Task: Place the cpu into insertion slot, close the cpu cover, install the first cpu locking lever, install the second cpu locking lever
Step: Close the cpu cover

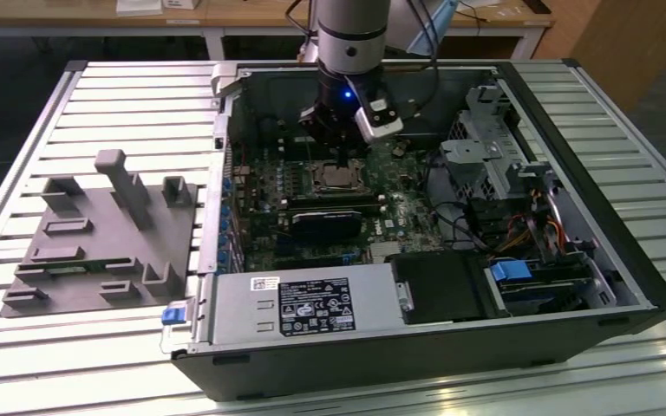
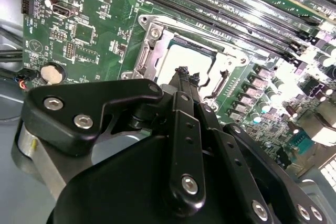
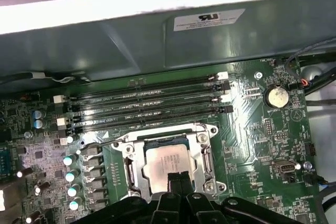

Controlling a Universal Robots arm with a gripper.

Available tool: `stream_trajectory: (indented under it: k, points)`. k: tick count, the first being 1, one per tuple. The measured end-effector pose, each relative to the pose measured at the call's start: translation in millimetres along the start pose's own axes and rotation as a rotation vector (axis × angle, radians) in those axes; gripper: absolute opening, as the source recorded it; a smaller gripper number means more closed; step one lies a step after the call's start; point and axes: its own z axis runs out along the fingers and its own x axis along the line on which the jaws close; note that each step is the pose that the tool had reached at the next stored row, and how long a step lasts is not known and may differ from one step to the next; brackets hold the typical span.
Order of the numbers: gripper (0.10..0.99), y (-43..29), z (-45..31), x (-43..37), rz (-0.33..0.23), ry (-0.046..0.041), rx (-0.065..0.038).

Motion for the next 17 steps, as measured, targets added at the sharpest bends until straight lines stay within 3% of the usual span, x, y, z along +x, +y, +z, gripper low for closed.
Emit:
stream_trajectory:
  k: [6,17]
  points:
    - [0.102,-2.0,4.2,5.9,0.000,0.0000,0.000]
    - [0.102,-6.7,16.6,23.7,0.000,-0.0002,0.000]
